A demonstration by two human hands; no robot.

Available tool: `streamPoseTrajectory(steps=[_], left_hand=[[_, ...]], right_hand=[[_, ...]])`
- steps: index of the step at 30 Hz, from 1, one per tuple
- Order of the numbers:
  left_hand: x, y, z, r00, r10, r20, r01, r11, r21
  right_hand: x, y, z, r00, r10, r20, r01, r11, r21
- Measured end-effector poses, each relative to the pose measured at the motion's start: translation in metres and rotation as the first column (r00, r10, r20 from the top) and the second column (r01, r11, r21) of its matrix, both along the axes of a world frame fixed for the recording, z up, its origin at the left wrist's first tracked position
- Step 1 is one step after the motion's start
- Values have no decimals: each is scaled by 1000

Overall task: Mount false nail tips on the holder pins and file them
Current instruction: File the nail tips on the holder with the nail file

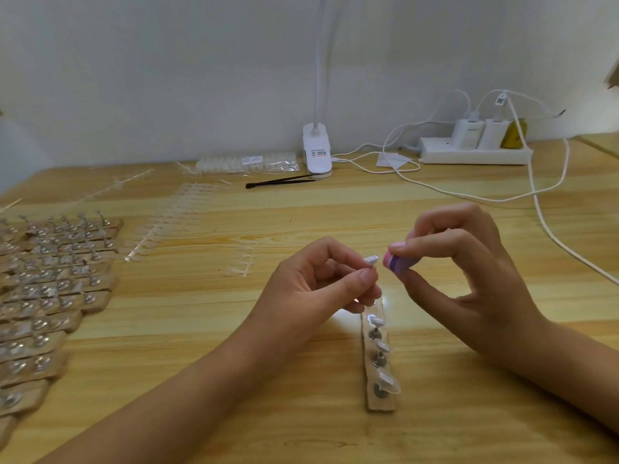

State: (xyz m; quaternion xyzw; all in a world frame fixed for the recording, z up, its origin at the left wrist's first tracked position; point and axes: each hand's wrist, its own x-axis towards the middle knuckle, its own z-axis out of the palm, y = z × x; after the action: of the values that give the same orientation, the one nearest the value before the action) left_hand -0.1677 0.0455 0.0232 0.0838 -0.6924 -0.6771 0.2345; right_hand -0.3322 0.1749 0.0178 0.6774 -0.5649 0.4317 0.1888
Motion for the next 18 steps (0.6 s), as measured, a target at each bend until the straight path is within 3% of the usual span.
streamPoseTrajectory(steps=[6,18], left_hand=[[0,2,1,999,-53,-2,53,999,-5],[-1,1,-1,994,-111,-7,111,993,34]], right_hand=[[2,1,-1,999,36,-31,-36,999,10],[-1,0,1,989,116,94,-121,992,41]])
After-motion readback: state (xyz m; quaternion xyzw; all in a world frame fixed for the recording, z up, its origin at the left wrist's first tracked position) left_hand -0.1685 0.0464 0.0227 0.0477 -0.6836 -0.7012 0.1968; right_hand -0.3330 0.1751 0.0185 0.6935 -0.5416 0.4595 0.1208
